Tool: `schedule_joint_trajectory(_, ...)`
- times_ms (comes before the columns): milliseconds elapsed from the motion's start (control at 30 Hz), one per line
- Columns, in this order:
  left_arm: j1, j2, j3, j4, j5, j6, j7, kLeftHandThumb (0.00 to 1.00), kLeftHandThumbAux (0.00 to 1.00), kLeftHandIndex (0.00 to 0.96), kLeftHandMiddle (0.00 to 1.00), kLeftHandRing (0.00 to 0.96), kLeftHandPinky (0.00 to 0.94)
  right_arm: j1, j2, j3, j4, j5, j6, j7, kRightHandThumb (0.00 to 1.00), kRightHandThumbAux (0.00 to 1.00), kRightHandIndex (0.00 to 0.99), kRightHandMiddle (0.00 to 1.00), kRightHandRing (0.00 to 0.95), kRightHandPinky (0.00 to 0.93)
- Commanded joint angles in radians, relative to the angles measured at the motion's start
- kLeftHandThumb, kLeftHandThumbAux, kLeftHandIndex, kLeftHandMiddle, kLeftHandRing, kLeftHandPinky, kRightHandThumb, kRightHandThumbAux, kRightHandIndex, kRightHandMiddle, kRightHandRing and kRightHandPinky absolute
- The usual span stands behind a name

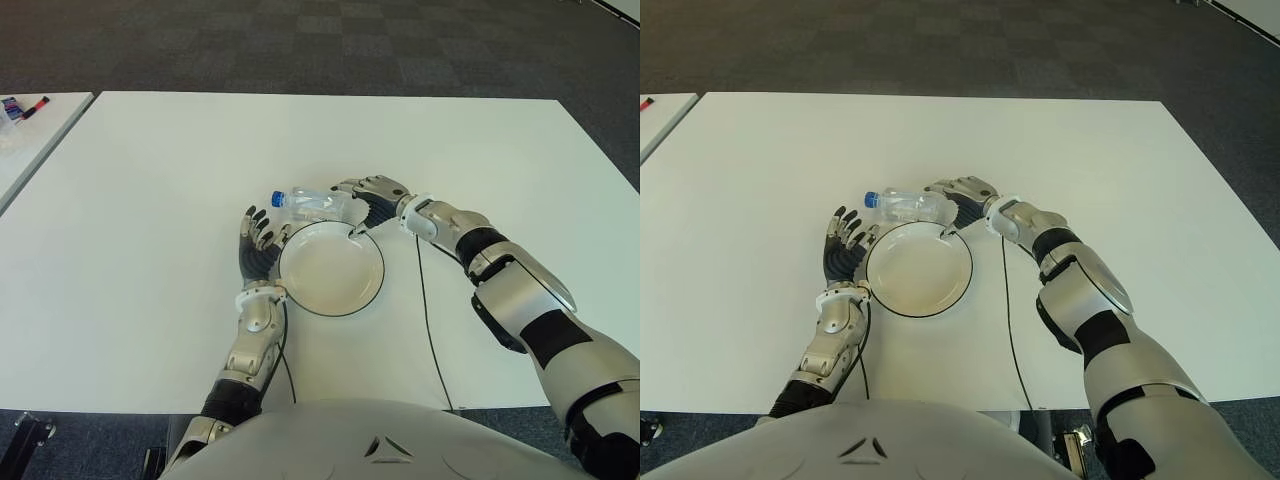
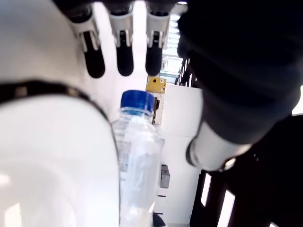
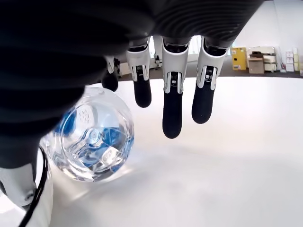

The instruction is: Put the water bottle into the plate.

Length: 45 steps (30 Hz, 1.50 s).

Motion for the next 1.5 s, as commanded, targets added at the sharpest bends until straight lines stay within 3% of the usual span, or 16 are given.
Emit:
schedule_joint_trajectory(33,-0.010,-0.112,0.006,0.006,0.046,0.040,0.040,0.231,0.820,0.102,0.143,0.142,0.168,-0.003,0.010,-0.023,0.002,0.027,0.006,0.044,0.250,0.613,0.029,0.144,0.317,0.436)
schedule_joint_trajectory(300,0.062,-0.077,-0.033,-0.227,0.198,0.236,0.119,0.222,0.743,0.086,0.118,0.122,0.148,-0.002,0.014,-0.035,0.000,0.036,0.016,0.075,0.248,0.619,0.029,0.151,0.308,0.437)
schedule_joint_trajectory(500,0.144,-0.004,-0.094,-0.422,0.409,0.461,0.115,0.186,0.666,0.070,0.097,0.103,0.127,0.003,0.016,-0.033,0.002,0.032,0.026,0.077,0.250,0.617,0.029,0.153,0.340,0.487)
schedule_joint_trajectory(567,0.167,0.009,-0.105,-0.466,0.457,0.504,0.103,0.169,0.642,0.059,0.087,0.094,0.119,0.005,0.017,-0.033,0.002,0.033,0.029,0.077,0.252,0.613,0.027,0.150,0.341,0.476)
schedule_joint_trajectory(700,0.237,0.056,-0.126,-0.583,0.537,0.525,0.060,0.161,0.625,0.051,0.087,0.094,0.118,0.008,0.020,-0.037,0.003,0.036,0.039,0.082,0.253,0.610,0.023,0.148,0.334,0.461)
schedule_joint_trajectory(867,0.325,0.081,-0.113,-0.671,0.550,0.538,-0.002,0.167,0.598,0.039,0.076,0.084,0.105,0.010,0.023,-0.038,0.001,0.033,0.047,0.078,0.249,0.611,0.019,0.147,0.327,0.458)
schedule_joint_trajectory(1033,0.409,0.104,-0.103,-0.773,0.590,0.604,-0.069,0.176,0.575,0.028,0.063,0.074,0.103,0.009,0.028,-0.038,0.002,0.031,0.061,0.076,0.240,0.614,0.016,0.144,0.332,0.477)
schedule_joint_trajectory(1200,0.421,0.104,-0.105,-0.809,0.655,0.674,-0.097,0.182,0.541,0.021,0.047,0.062,0.091,0.012,0.034,-0.038,0.001,0.031,0.072,0.073,0.235,0.613,0.017,0.146,0.344,0.486)
schedule_joint_trajectory(1300,0.387,0.084,-0.118,-0.810,0.684,0.739,-0.124,0.185,0.531,0.015,0.043,0.057,0.090,0.014,0.038,-0.038,0.000,0.032,0.076,0.072,0.239,0.611,0.020,0.150,0.352,0.498)
schedule_joint_trajectory(1500,0.383,0.077,-0.102,-0.824,0.651,0.759,-0.182,0.194,0.542,0.009,0.042,0.048,0.078,0.015,0.042,-0.039,0.002,0.034,0.078,0.070,0.246,0.604,0.021,0.150,0.365,0.509)
